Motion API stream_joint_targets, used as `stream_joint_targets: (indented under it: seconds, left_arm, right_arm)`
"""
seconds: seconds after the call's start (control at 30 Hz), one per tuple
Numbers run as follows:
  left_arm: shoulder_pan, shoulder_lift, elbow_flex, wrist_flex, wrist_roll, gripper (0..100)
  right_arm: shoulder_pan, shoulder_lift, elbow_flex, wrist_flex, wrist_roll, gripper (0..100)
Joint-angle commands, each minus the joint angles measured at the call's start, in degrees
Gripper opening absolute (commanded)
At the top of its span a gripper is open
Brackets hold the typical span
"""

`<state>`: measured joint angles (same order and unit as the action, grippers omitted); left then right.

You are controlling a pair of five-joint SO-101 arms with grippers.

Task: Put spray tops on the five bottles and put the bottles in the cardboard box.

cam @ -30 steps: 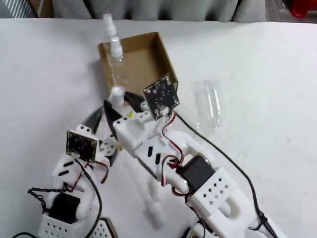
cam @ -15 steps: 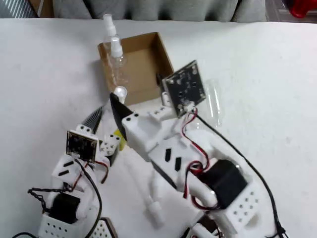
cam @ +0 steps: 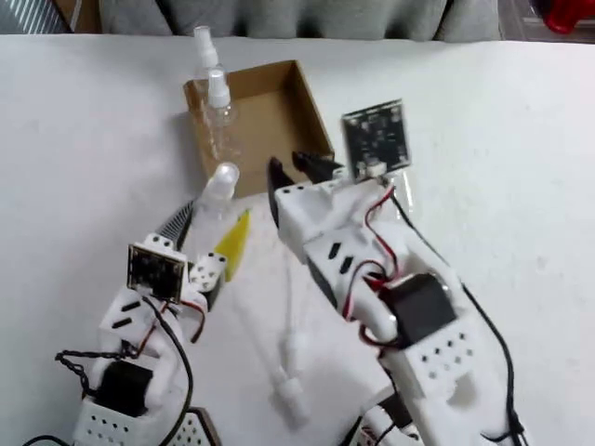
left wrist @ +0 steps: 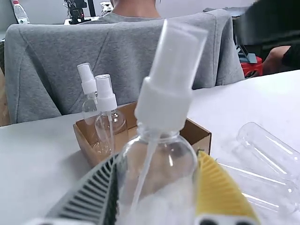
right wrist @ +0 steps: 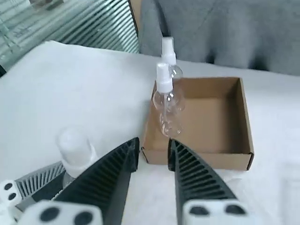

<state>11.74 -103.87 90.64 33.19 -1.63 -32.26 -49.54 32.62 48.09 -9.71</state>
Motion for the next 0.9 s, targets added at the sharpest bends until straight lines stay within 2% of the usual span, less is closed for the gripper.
stream_joint_targets:
  seconds: [0.0,0.13,0.3,0.47,0.67,0.7,0.83,0.87]
  left_arm:
    - [0.2,-1.1,0.5,-4.0,0.4,2]
    - [0.0,-1.1,2.0,-6.2,0.3,2]
    - [0.1,-1.1,2.2,-6.5,0.3,2]
    - [0.0,-1.1,2.2,-6.5,0.3,2]
    - [0.0,-1.1,2.3,-6.5,0.3,2]
    - [0.0,-1.1,2.3,-6.5,0.3,2]
    - [0.0,-1.1,2.3,-6.5,0.3,2]
    - [-0.2,-1.1,2.3,-6.5,0.3,2]
  right_arm:
    - [0.0,0.0,5.3,-9.5,-0.2,5.0]
    - [-4.4,0.1,10.2,-17.8,-0.1,1.5]
    - [-7.7,0.5,11.7,-21.0,-0.1,1.5]
    - [-6.8,5.0,11.3,-20.8,-0.1,1.5]
    - [-0.3,4.4,11.7,-20.0,0.2,1.7]
    - [1.5,3.7,11.5,-18.4,1.8,1.7]
    - [8.0,2.7,9.0,-9.2,26.5,1.6]
    - [9.0,3.2,8.6,-8.9,28.4,1.6]
